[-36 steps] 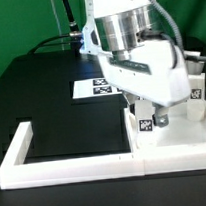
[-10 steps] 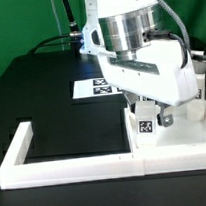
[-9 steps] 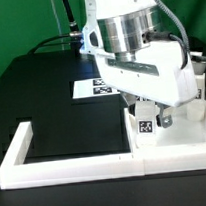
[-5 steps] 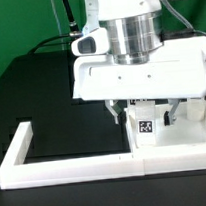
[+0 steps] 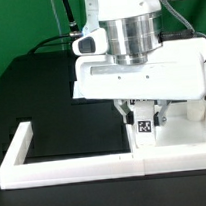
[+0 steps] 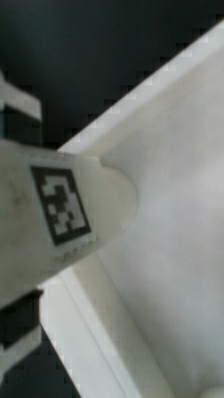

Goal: Assemble square table

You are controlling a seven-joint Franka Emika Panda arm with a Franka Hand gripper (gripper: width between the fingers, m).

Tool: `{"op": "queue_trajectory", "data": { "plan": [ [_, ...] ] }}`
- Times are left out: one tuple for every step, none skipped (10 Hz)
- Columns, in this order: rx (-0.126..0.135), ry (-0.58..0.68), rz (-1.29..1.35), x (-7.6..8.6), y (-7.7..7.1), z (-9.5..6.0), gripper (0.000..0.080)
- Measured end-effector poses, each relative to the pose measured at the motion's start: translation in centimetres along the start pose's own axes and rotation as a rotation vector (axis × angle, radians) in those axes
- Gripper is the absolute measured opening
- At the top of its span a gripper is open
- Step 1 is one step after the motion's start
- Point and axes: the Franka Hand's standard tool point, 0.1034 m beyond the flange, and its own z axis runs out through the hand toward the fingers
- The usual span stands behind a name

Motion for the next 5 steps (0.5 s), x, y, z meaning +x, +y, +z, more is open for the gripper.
{"op": "queue_trajectory", "data": {
  "plan": [
    [0.001, -0.001, 0.068, -0.01, -0.02, 0.0, 0.0284],
    [0.001, 0.0, 0.184, -0.05, -0.07, 0.07, 0.0284],
    [-0.008, 0.007, 0.42, -0.03, -0.08, 0.11, 0.0284],
    [-0.002, -0.008, 0.575, 0.08, 0.02, 0.12, 0.0284],
    [0.025, -0.04, 0.765, 0.26, 0.31, 0.11, 0.0284]
  ]
}}
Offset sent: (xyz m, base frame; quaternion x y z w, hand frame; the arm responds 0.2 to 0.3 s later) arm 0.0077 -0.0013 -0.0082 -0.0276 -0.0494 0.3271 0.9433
